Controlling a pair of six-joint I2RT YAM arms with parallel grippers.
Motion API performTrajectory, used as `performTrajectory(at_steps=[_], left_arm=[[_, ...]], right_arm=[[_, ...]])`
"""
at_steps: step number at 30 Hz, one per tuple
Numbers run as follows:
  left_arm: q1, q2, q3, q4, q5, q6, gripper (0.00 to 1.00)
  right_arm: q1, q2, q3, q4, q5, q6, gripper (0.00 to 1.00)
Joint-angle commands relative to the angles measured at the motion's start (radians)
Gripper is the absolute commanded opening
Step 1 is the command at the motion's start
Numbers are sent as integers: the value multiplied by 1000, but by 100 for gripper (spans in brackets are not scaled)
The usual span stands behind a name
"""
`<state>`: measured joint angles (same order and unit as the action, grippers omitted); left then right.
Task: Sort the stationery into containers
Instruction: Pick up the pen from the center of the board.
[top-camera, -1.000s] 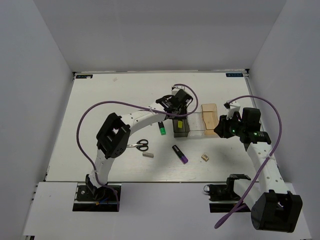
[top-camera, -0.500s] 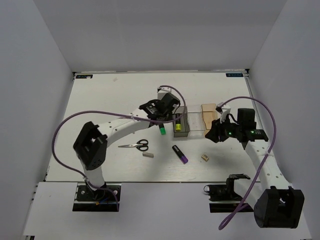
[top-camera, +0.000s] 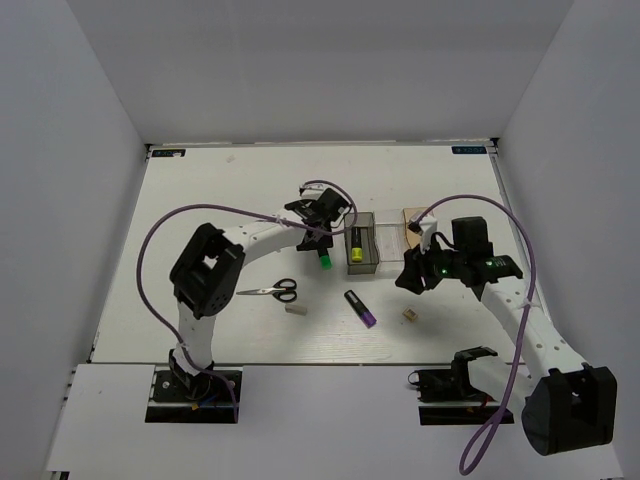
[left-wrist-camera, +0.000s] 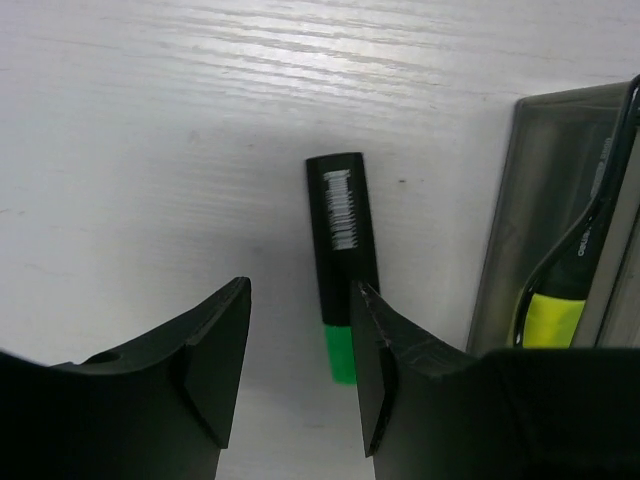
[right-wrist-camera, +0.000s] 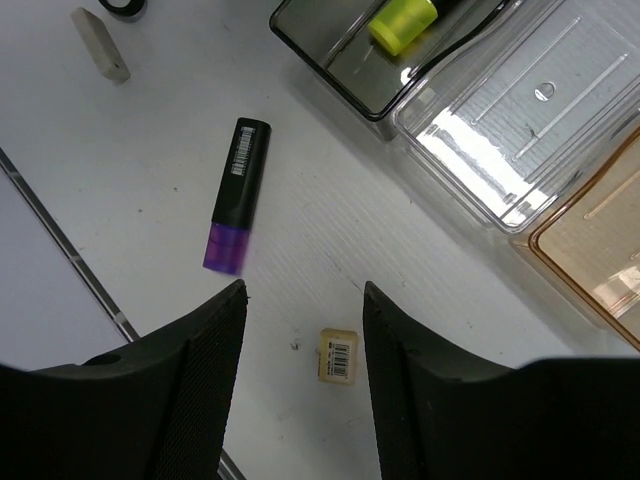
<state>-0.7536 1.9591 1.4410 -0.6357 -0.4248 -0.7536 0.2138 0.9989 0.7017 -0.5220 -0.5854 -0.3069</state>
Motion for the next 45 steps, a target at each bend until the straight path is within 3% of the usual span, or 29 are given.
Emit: performTrajectory(at_steps=[1, 22, 25, 26, 32, 35, 38, 40, 42, 43, 45], left_arm=[[-4, 17, 90, -13, 26, -16, 55], [11, 135, 64, 2, 83, -92, 55], [10, 132, 56, 1, 83, -93, 45], [10, 129, 52, -1, 81, -92, 33], [20, 63, 1, -1, 74, -82, 4], [16, -3, -10, -1, 58, -53, 1], [-7, -66, 12, 10, 31, -13, 1], [-19, -95, 47, 14, 26, 7, 1], [-38, -107, 67, 22, 34, 17, 1], [-42, -108, 91, 33, 40, 17, 1], [-55, -85, 128, 33, 69, 14, 1]], right_arm=[[15, 7, 39, 14, 25, -11, 54], [25, -3, 39, 14, 50, -12, 55], [25, -3, 39, 14, 52, -11, 55], [24, -2, 38, 13, 50, -12, 55], [24, -3, 38, 11, 52, -9, 55], [24, -8, 32, 14, 50, -12, 55], [27, -6, 35, 5, 49, -18, 63], [27, -3, 38, 5, 48, -21, 63], [24, -2, 36, 7, 47, -23, 58], [25, -3, 36, 7, 47, -21, 49], [24, -2, 35, 7, 47, -21, 42]])
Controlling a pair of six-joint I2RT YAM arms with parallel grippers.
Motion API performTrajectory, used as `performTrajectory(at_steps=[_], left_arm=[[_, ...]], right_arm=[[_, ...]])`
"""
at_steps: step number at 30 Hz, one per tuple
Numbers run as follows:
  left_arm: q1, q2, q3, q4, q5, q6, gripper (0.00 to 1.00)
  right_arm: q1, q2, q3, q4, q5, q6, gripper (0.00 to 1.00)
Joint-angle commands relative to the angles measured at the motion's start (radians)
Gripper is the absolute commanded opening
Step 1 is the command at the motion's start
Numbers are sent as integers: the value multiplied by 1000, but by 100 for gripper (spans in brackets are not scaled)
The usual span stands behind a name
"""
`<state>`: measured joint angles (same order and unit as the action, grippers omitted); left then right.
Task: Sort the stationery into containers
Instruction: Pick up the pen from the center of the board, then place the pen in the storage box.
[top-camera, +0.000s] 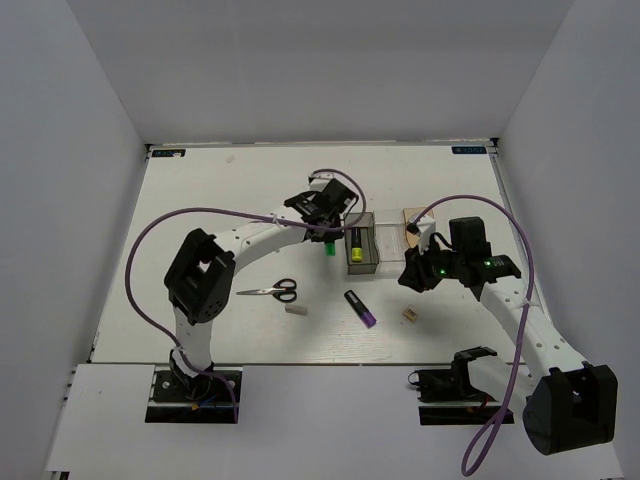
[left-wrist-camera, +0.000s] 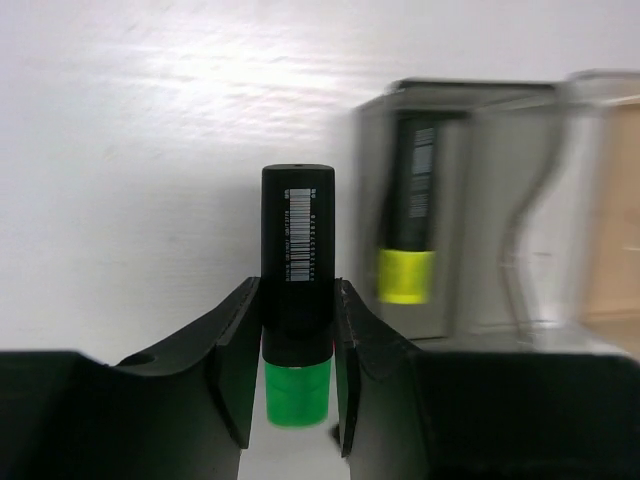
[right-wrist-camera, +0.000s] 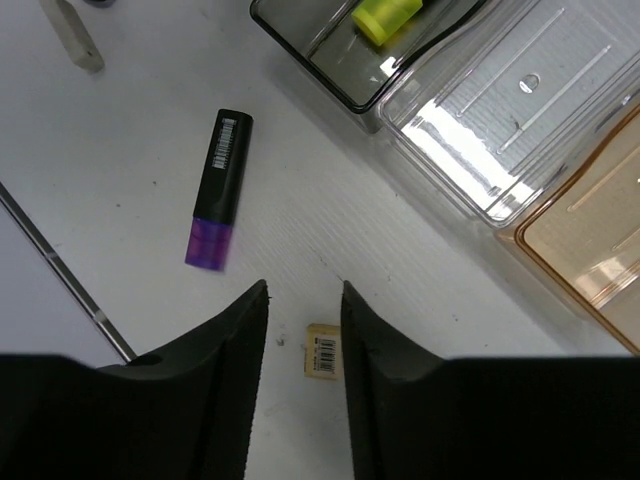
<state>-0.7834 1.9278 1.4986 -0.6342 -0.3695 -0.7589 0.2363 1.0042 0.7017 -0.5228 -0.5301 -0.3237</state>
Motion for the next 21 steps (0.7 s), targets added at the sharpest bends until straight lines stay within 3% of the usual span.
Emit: performTrajectory(at_steps=[1, 3, 6, 9, 10, 12, 13, 16, 21], left_arm=[[-31, -44, 104, 31, 20, 18, 1], [-46, 0, 176, 22, 40, 10, 1], [-51, 51, 245, 13, 55, -8, 1], [-56, 114, 285, 16, 70, -23, 4], [-59, 122, 293, 18, 75, -25, 11], [-57, 134, 315, 18, 89, -34, 25], [-57, 151, 324, 10, 89, -34, 33], [-57, 160, 322, 10, 99, -39, 42], [-59, 145, 319, 10, 103, -34, 43]], right_arm=[[0, -6, 33, 6, -8, -5, 37], [0, -7, 36, 4, -13, -9, 27], [1, -7, 33, 6, -19, -8, 26], [0, -4, 33, 1, -27, -14, 37], [4, -3, 33, 0, -28, -14, 49], [4, 1, 32, -6, -37, -18, 55], [5, 4, 35, -8, -45, -21, 56], [12, 13, 36, -14, -57, -29, 56], [38, 31, 42, -16, -64, -32, 58]])
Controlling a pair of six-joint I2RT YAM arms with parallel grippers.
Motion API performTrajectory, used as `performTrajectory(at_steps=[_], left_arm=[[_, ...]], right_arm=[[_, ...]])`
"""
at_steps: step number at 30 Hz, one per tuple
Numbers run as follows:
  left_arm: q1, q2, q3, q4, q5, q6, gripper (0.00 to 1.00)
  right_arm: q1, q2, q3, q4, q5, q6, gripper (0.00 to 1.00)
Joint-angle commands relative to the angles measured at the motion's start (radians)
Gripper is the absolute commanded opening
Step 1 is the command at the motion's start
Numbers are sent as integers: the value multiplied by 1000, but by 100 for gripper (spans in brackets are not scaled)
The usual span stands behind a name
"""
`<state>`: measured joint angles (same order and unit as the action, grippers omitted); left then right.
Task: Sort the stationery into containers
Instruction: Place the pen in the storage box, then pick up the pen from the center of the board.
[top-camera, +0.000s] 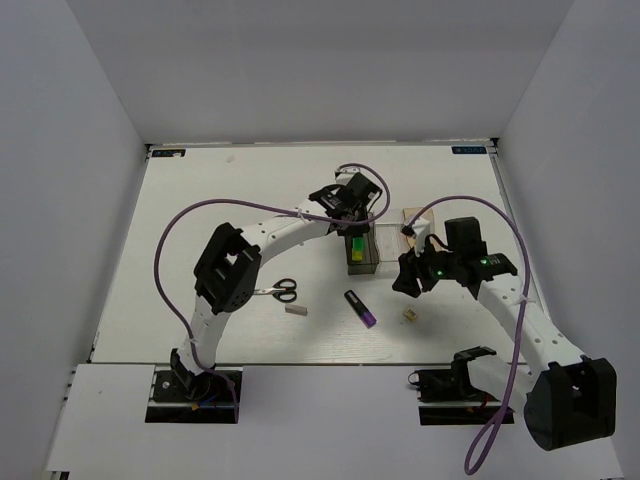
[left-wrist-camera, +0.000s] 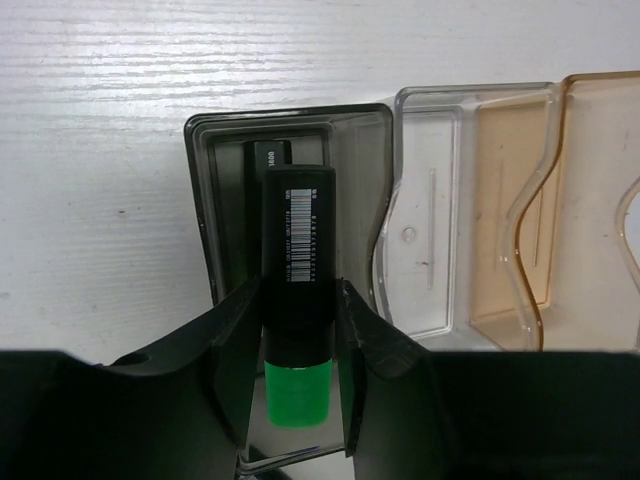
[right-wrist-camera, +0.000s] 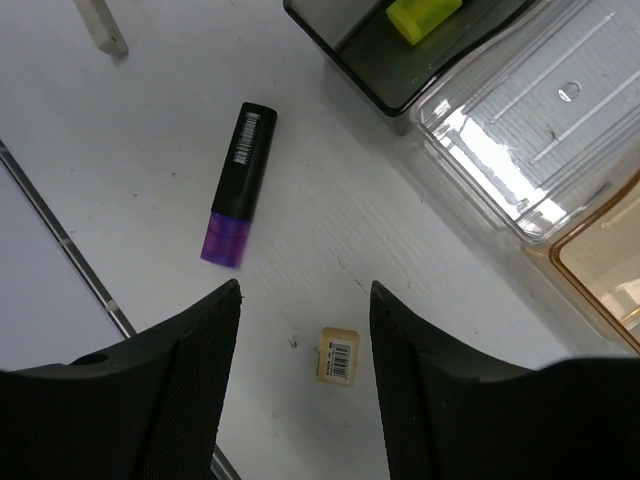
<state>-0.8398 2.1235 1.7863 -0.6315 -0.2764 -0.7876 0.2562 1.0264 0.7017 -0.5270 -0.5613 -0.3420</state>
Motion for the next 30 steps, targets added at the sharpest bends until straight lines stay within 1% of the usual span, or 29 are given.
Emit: performTrajectory(at_steps=[1, 2, 4, 5, 8, 9, 11, 12, 13, 14, 15, 16, 17, 18, 19, 20, 21, 22, 23, 24, 25, 26, 27, 28, 29, 30], left_arm=[[-2, -63, 28, 7, 11, -2, 44], [-4, -68, 30, 10, 11, -1, 44], [-4, -95, 13, 13, 8, 13, 48], [-5, -115, 9, 12, 3, 17, 53], [-7, -166, -22, 12, -1, 33, 58], [-8, -177, -24, 9, -3, 39, 62], [-8, -180, -22, -7, -3, 47, 63], [-4, -189, -24, -19, -3, 45, 61], [-5, -200, -54, -16, -4, 42, 54], [-7, -212, -74, -8, -12, 41, 42], [-7, -284, -131, 1, -18, 48, 26], [-8, -316, -163, 28, -33, 54, 8], [-16, -395, -238, 39, -65, 66, 5], [-16, -477, -324, 47, -81, 97, 5], [-18, -570, -367, 43, -116, 105, 10], [-21, -617, -507, 35, -132, 108, 20], [-19, -707, -559, 20, -171, 102, 35], [-19, -802, -608, 10, -178, 99, 46], [-18, -845, -705, -14, -185, 93, 60], [-19, -887, -793, -32, -193, 56, 67], [-21, -995, -832, -45, -199, 47, 72], [-21, -1025, -905, -92, -199, 31, 78], [-21, -1081, -971, -100, -204, -13, 78], [-24, -1135, -1032, -108, -202, -21, 79], [-27, -1158, -1057, -125, -202, -63, 79], [-33, -1206, -1083, -126, -204, -73, 80]], right_arm=[[24, 11, 41, -14, -31, -15, 58], [43, 14, 42, -11, -31, -15, 58], [58, 27, 42, -13, -32, -18, 58], [75, 31, 44, -11, -29, -20, 58], [124, 60, 53, -11, -9, -22, 58], [139, 67, 58, -13, 10, -20, 58], [159, 70, 61, -8, 20, -20, 58], [167, 67, 56, -4, 29, -14, 58], [178, 58, 52, -2, 34, -11, 58], [181, 55, 45, 13, 37, -11, 58], [186, 55, 42, 16, 43, -8, 55], [205, 64, 39, 21, 46, -3, 50], [216, 89, 45, 21, 54, 1, 50], [241, 112, 47, 16, 61, 6, 49], [286, 119, 50, 18, 69, 6, 49], [305, 144, 54, 16, 113, 5, 49], [340, 162, 51, 33, 136, 9, 49], [377, 170, 51, 44, 153, 17, 49], [396, 187, 41, 51, 202, 15, 49], [412, 198, 42, 85, 221, 18, 49], [460, 208, 42, 85, 239, 44, 49], [474, 218, 56, 93, 309, 47, 50], [483, 259, 59, 100, 331, 60, 52], [514, 271, 64, 107, 349, 73, 52], [521, 291, 71, 111, 404, 80, 54], [528, 308, 70, 116, 420, 89, 56]])
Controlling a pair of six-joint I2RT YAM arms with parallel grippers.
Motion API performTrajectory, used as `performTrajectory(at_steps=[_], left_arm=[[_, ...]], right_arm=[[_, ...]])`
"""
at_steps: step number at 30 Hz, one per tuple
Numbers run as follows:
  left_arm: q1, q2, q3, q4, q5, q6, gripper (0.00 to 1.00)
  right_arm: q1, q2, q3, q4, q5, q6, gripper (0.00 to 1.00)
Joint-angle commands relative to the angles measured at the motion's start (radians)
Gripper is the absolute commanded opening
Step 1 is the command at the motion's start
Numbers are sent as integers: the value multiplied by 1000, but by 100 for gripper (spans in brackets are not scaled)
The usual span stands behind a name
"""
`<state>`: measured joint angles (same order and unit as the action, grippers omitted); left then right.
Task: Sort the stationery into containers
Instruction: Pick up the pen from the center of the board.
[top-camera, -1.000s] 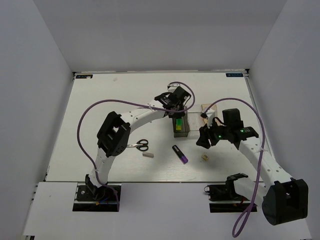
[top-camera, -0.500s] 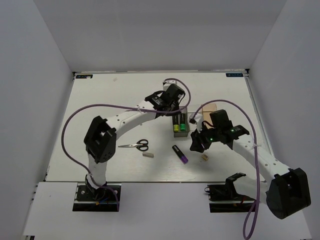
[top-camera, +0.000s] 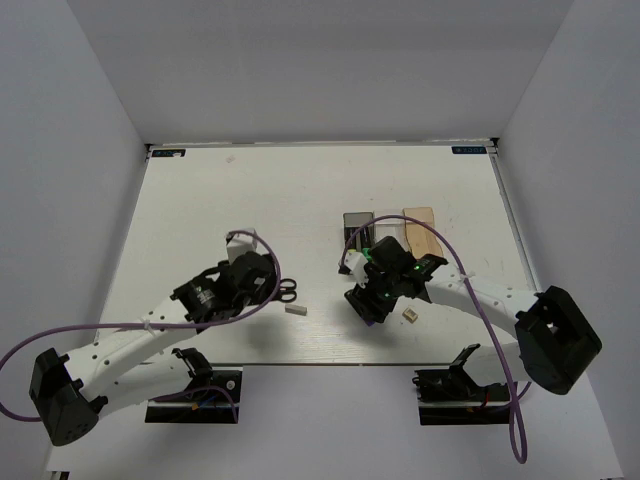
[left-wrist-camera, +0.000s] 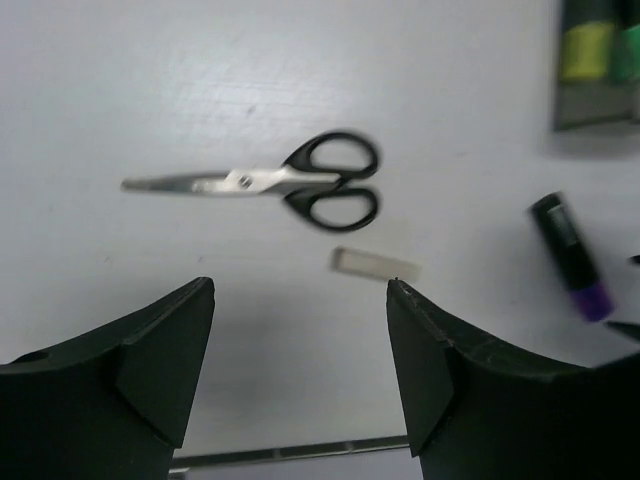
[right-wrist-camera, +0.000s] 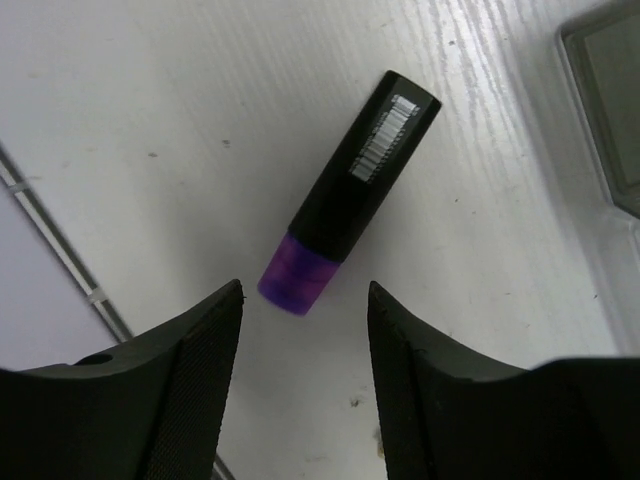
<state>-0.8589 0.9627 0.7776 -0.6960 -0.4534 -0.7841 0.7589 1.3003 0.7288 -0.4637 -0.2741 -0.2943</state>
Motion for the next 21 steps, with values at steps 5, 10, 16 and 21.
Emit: performTrajectory(at_steps=[5, 10, 16, 21], left_arm=[[-58, -182, -230, -74, -16, -150, 80], [-106, -213, -264, -103, -45, -170, 80], [-166, -217, -267, -126, -90, -199, 81], [-199, -213, -273, -135, -122, -218, 81]], right_arm=[[72, 91, 38, 89, 213, 75, 60], [99, 142, 55, 91, 204, 95, 63], [137, 194, 46, 99, 199, 98, 63], [178, 223, 43, 92, 220, 93, 49]])
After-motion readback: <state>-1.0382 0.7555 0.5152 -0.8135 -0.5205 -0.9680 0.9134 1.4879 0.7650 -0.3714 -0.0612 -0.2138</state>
